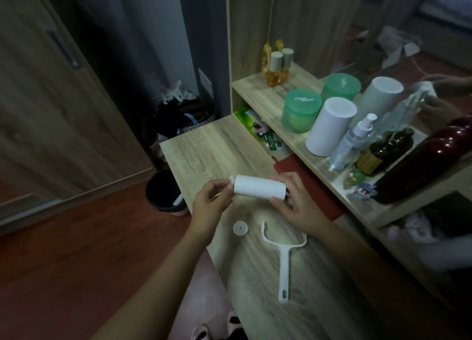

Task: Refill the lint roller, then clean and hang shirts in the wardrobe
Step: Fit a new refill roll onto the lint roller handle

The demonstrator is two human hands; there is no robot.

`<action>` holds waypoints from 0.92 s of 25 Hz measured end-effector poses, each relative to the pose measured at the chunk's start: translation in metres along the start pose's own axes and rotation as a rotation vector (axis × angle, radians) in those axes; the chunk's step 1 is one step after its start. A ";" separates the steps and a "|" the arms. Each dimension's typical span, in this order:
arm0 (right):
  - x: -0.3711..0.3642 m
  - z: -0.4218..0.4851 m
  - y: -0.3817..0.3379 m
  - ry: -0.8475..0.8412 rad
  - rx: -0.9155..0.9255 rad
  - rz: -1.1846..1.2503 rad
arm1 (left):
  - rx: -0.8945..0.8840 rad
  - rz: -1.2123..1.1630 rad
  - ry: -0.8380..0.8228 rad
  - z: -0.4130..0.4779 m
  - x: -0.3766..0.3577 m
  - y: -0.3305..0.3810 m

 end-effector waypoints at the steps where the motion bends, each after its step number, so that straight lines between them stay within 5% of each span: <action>1: 0.000 -0.001 -0.002 0.007 0.003 0.009 | 0.013 -0.038 -0.012 -0.002 -0.001 0.002; 15: -0.013 0.004 -0.008 -0.043 0.051 -0.113 | 0.076 -0.184 -0.078 -0.010 0.004 0.016; 21: -0.038 0.010 0.002 -0.070 -0.106 0.041 | 0.099 -0.286 0.114 -0.003 0.013 0.012; 23: -0.046 0.008 0.019 -0.089 -0.163 -0.083 | 0.107 -0.300 0.170 -0.001 0.019 0.015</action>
Point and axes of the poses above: each hand's wrist, its own z-axis towards the middle knuckle, its own x-axis out of the back of the hand, y = z × x, the point moved 2 cm from there along z, towards the middle knuckle, and after that the axes turned 5 degrees about y, right-handed, at the moved point
